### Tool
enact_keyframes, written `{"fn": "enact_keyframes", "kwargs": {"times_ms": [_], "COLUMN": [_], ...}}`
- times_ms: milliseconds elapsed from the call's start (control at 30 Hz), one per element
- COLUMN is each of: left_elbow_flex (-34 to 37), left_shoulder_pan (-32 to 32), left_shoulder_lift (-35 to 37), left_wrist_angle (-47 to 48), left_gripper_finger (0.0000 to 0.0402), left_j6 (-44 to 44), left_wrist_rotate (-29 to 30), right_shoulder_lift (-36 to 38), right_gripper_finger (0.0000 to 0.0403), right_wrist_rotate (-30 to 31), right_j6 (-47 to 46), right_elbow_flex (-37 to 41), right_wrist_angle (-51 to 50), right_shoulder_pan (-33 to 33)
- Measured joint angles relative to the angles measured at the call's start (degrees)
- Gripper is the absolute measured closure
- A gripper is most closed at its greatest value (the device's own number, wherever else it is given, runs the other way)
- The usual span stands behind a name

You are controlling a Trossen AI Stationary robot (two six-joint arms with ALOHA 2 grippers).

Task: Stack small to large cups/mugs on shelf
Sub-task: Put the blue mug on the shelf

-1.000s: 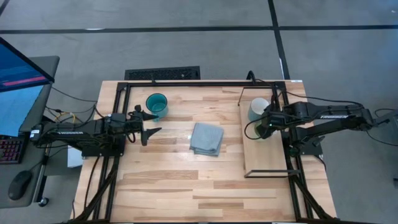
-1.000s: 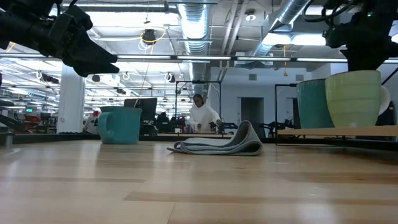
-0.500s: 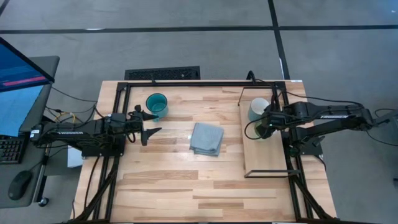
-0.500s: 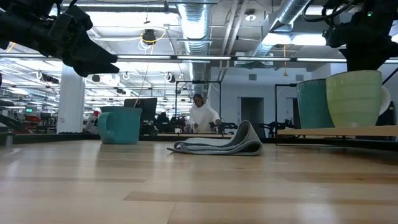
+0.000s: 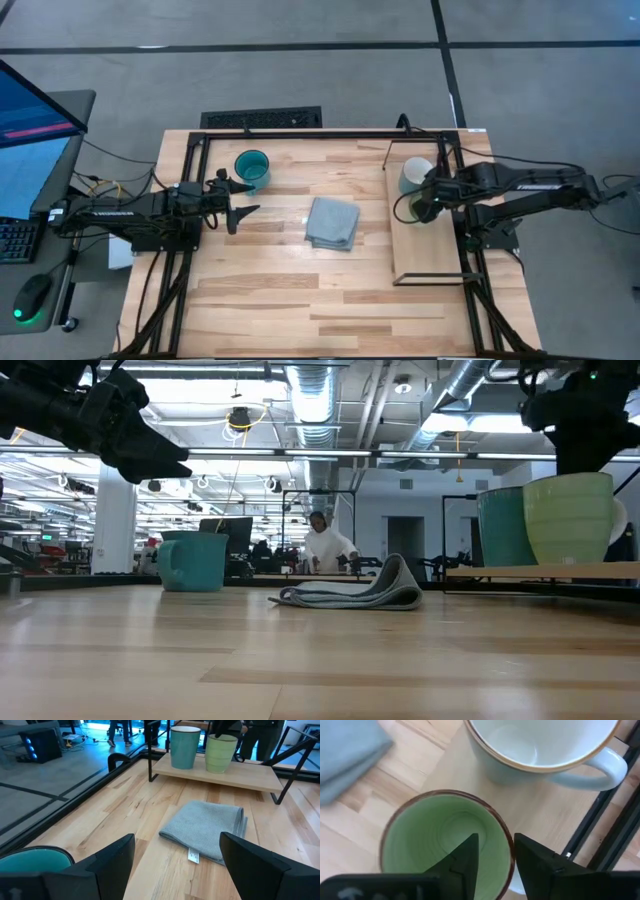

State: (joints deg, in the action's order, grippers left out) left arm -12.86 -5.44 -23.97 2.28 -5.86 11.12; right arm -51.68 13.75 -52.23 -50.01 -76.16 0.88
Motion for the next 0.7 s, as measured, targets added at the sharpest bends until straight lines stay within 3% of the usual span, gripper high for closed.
{"fn": "enact_keyframes", "kwargs": {"times_ms": [433,700], "left_elbow_flex": [0.00,0.00], "left_shoulder_pan": [0.01,0.01], "left_shoulder_lift": [0.00,0.00], "left_wrist_angle": [0.02,0.02], "left_gripper_finger": [0.0120,0.0120], "left_j6": [0.02,0.00], "left_wrist_rotate": [0.00,0.00], "right_shoulder_lift": [-0.01,-0.02], "right_gripper_finger": [0.0252,0.0248], "right_wrist_rotate": [1.59,3.38], "right_j6": [2.21,15.54], "right_elbow_flex": [-9.31,-18.87], "right_wrist_angle": [-4.27,10.04], "right_shoulder_pan": [-0.02,-0.02]}}
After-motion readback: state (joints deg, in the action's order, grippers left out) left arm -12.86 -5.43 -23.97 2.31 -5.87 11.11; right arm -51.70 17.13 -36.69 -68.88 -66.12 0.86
